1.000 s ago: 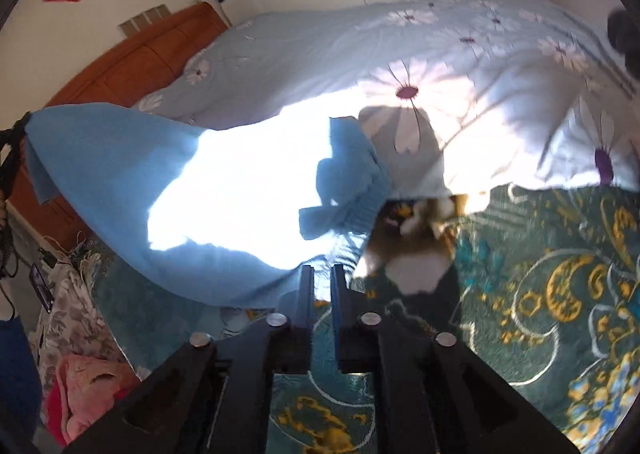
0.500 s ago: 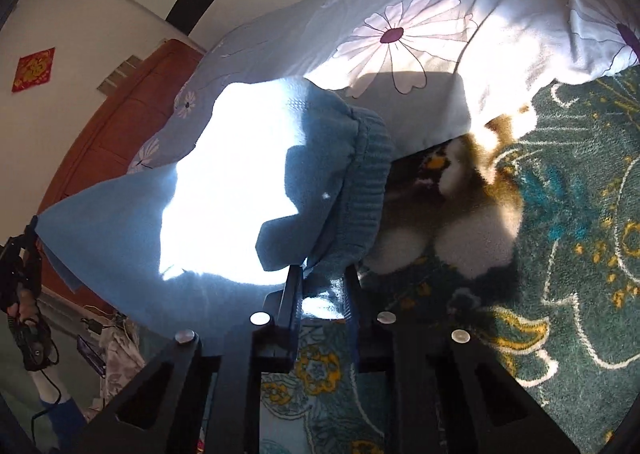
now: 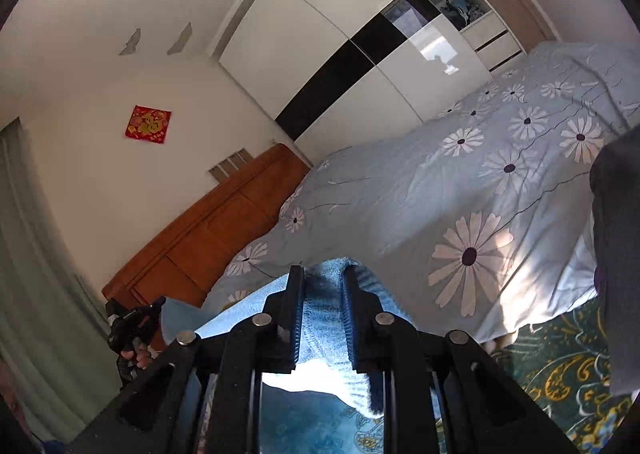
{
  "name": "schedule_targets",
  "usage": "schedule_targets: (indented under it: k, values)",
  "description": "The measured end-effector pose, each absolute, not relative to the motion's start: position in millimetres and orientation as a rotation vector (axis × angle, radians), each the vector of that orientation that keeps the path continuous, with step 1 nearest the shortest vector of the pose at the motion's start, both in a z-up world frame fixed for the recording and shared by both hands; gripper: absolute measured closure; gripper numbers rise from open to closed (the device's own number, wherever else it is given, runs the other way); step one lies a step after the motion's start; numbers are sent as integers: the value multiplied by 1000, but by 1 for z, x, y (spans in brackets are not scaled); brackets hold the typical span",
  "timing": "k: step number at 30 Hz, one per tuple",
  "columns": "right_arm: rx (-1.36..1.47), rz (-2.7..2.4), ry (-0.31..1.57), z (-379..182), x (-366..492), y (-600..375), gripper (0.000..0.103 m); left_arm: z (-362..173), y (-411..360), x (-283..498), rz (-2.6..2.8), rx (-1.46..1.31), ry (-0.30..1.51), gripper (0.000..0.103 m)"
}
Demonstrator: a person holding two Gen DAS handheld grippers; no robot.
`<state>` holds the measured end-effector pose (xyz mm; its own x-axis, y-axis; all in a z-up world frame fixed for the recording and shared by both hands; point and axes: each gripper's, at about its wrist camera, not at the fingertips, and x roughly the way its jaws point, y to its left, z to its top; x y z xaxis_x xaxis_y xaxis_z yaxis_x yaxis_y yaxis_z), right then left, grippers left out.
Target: Fold clothes
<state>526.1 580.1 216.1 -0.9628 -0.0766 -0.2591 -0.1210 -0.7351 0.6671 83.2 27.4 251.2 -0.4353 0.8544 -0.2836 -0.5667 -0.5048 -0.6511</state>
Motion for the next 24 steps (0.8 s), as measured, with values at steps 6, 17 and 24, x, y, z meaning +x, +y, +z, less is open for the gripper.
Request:
schedule_targets:
  k: [6, 17, 24]
  values:
    - [-574, 2660, 1196, 177, 453, 634, 84, 180, 122, 8, 2084, -1001, -525, 100]
    - [-738, 2412, 1145, 102, 356, 730, 84, 80, 242, -68, 2099, -1255, -489, 99]
    - [-883, 2356, 1061, 77, 340, 731, 80, 55, 257, -55, 2023, -1397, -401, 94]
